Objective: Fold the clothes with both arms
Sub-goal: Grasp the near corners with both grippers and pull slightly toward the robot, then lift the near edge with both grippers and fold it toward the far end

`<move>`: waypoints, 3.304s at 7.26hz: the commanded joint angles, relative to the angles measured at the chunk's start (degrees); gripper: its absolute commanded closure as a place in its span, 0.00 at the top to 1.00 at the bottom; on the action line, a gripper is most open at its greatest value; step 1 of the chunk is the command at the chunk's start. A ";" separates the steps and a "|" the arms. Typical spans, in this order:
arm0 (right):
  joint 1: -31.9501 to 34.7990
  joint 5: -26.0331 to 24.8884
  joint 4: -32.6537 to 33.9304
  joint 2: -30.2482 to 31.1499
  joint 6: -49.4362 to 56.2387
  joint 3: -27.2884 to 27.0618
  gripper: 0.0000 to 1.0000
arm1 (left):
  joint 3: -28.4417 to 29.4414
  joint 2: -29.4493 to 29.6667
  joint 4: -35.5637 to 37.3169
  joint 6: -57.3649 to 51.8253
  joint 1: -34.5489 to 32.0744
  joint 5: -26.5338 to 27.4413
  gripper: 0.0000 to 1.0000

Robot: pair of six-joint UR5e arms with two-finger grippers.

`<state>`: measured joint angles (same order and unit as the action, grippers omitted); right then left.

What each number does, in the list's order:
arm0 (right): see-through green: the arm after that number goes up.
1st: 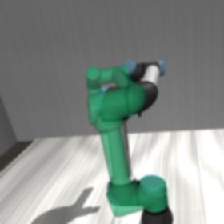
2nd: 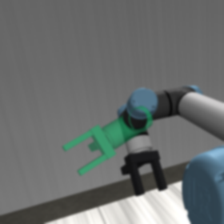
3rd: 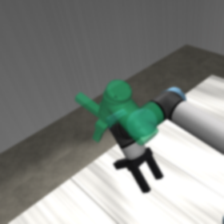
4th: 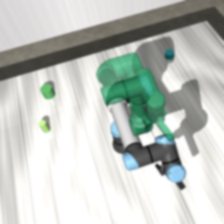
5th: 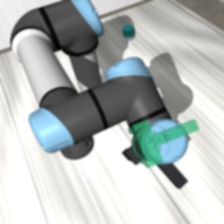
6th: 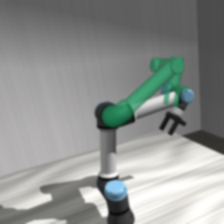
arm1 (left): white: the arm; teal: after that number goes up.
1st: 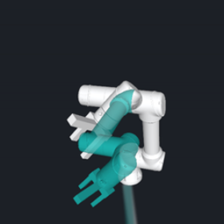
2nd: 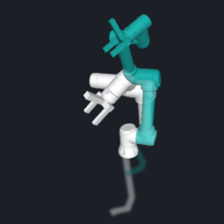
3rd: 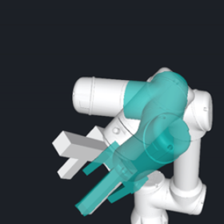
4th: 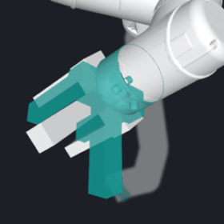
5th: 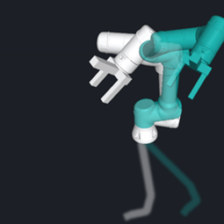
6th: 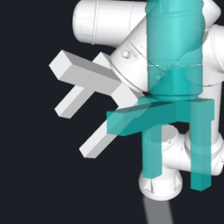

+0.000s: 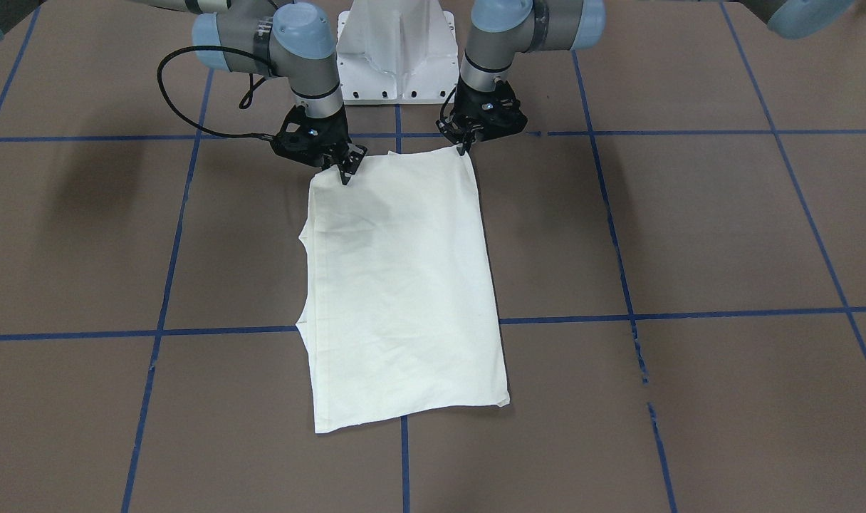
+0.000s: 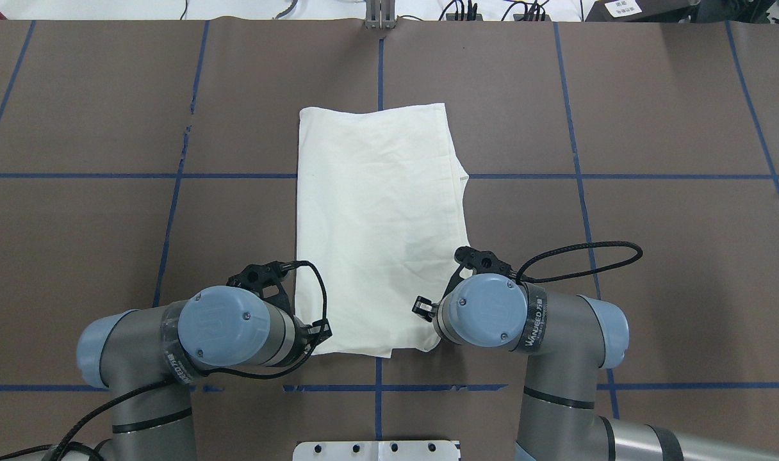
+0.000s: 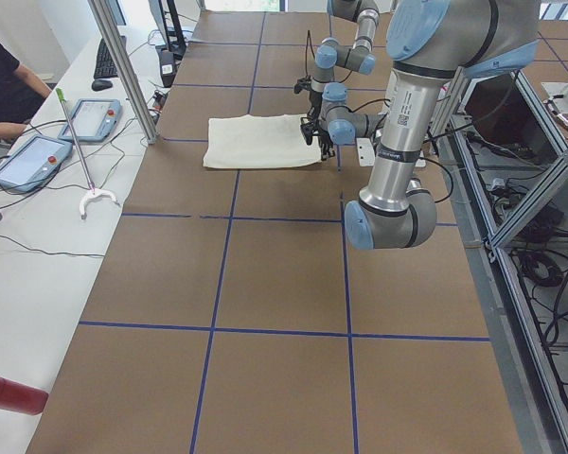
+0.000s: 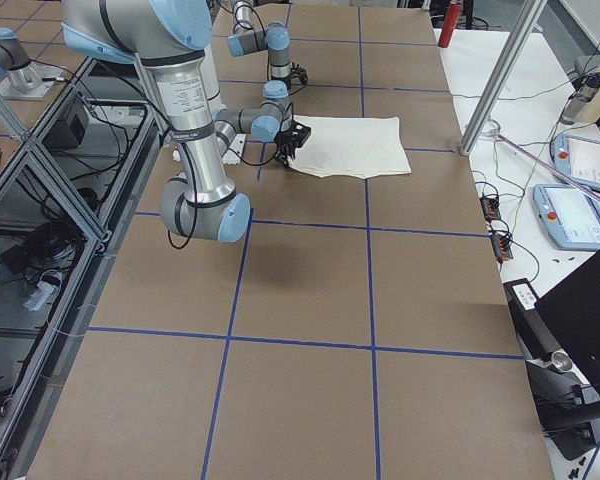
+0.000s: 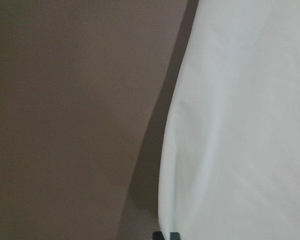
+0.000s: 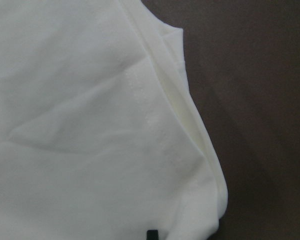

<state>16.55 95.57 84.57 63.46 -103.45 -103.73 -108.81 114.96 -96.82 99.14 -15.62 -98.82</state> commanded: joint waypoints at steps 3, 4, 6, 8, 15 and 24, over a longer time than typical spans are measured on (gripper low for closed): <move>0.24 0.14 -0.02 -0.71 0.17 -0.60 0.00 | -0.60 -0.26 -0.03 0.09 0.41 0.38 0.00; 0.41 0.75 -0.02 0.07 0.70 -2.60 0.00 | -2.00 -0.26 0.14 0.09 1.37 0.47 0.00; -2.73 1.54 -0.02 4.01 0.70 -10.40 0.00 | -7.79 -2.87 1.02 0.18 5.76 1.52 0.00; -7.82 1.46 0.24 7.55 0.27 -18.51 0.00 | -15.17 -4.30 6.96 0.09 8.05 1.44 0.00; 11.88 11.95 -0.37 1.00 5.09 -11.45 0.00 | -12.51 1.46 7.18 -9.56 -9.29 -4.58 0.00; 21.68 15.52 -10.92 -15.65 6.33 25.06 0.00 | 18.88 13.79 -13.39 -9.75 -21.38 -5.42 0.00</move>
<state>37.98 111.09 73.92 48.10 -96.97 -79.67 -93.14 127.01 -109.01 89.47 -36.42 -104.35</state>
